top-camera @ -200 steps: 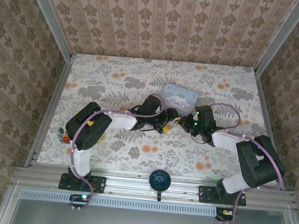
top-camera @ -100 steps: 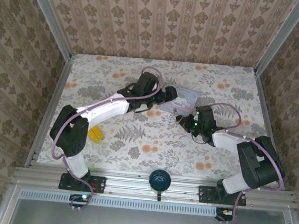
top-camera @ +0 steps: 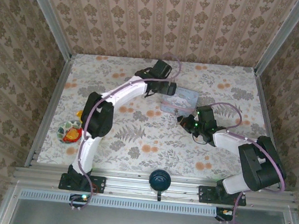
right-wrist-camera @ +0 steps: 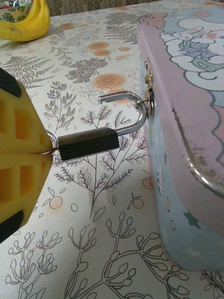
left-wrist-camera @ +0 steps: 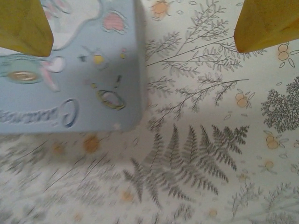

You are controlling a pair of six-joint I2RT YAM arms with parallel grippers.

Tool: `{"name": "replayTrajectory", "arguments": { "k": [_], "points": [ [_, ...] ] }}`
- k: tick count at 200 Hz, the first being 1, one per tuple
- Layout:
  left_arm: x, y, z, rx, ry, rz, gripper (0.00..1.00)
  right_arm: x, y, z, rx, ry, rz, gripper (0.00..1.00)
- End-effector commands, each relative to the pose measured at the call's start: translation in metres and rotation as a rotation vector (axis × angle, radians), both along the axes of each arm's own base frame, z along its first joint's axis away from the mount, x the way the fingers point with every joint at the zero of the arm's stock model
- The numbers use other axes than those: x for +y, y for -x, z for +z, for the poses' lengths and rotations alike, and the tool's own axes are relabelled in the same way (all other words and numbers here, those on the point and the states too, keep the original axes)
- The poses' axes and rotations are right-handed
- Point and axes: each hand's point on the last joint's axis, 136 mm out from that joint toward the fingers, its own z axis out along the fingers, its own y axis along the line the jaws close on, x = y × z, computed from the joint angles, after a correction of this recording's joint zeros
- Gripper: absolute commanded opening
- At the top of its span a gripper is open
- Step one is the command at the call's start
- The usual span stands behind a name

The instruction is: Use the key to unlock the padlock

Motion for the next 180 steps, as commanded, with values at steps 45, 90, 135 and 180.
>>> {"name": "replayTrajectory", "arguments": {
  "k": [45,90,135,180],
  "points": [
    [0.015,0.017,-0.019,0.054,-0.098,-0.052,1.0,-0.013,0.005,0.006,0.006,0.067,-0.011,0.0],
    [0.023,0.052,-0.033,0.086,-0.108,-0.065,1.0,-0.021,0.014,0.003,0.024,0.108,-0.003,0.0],
    [0.029,0.094,-0.042,0.116,-0.096,-0.055,1.0,-0.032,0.025,0.004,0.042,0.143,0.035,0.0],
    [0.027,0.119,-0.037,0.138,-0.023,-0.02,1.0,-0.034,0.033,-0.003,0.081,0.186,0.09,0.0]
  ]
}}
